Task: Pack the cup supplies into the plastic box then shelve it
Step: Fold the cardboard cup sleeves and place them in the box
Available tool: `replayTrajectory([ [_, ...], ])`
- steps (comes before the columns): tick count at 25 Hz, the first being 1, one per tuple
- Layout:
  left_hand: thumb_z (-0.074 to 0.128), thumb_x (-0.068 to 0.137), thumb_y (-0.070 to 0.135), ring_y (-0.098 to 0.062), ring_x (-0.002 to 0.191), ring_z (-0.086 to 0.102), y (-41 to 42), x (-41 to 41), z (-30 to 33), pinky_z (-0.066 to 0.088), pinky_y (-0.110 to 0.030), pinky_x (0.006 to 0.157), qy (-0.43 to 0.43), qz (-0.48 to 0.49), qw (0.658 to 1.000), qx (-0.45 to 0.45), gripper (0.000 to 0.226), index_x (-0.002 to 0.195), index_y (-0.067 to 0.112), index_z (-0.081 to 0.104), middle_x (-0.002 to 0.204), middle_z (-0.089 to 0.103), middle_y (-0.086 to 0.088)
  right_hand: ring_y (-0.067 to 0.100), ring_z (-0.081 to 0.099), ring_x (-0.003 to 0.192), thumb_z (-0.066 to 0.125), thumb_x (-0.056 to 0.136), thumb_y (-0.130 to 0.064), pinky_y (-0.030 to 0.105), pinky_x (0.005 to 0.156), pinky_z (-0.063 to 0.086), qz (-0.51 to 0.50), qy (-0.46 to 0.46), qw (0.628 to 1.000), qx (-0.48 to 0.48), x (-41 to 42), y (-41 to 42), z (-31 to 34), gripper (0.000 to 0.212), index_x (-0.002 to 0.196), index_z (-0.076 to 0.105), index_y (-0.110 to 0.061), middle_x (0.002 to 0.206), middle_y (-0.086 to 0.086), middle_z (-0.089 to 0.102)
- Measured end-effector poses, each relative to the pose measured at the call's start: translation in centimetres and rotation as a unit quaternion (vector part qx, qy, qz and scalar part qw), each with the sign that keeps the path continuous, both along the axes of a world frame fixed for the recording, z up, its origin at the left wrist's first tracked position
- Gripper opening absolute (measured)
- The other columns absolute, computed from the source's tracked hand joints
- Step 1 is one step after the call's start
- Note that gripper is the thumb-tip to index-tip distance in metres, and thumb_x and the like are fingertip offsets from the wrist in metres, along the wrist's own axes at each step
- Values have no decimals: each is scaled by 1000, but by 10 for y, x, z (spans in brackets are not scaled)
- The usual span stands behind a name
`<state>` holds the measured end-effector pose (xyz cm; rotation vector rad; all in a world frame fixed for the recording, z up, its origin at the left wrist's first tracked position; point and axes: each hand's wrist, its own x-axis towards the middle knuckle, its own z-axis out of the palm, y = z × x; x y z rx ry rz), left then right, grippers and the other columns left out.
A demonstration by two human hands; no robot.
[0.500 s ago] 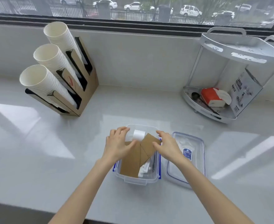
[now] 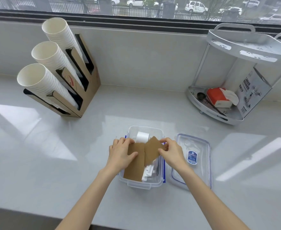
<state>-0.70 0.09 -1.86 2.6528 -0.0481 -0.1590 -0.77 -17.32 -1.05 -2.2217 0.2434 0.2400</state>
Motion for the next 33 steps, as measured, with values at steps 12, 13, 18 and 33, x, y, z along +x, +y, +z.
replayTrajectory([
  [12,57,85,11,-11,78,59,12,-14,17,47,-6,63,78,74,915,-390,10,86,20,61,84,63,2,9,60,76,46,92,-11,20,67,47,-108,-52,953,277,-4,-29,39,18,105,58,-14,84,-5,63],
  [13,57,85,10,-9,77,60,12,-16,16,47,-3,61,90,74,908,-403,9,85,18,62,83,64,3,8,59,74,45,93,-11,21,67,47,-120,-62,949,285,-4,-31,42,18,105,58,-14,82,-5,63],
  [18,54,87,10,-10,78,63,11,-23,11,51,-7,65,103,70,895,-428,15,89,23,61,84,66,4,10,56,76,43,94,-14,21,66,46,-183,-115,929,300,-5,-42,50,16,103,57,-16,83,-5,60],
  [33,47,92,17,11,56,57,-3,-9,40,46,-6,56,51,61,861,-502,18,103,19,61,82,63,8,13,52,63,53,89,-13,8,50,44,-19,-100,978,185,-4,-3,39,20,103,67,-12,80,0,62],
])
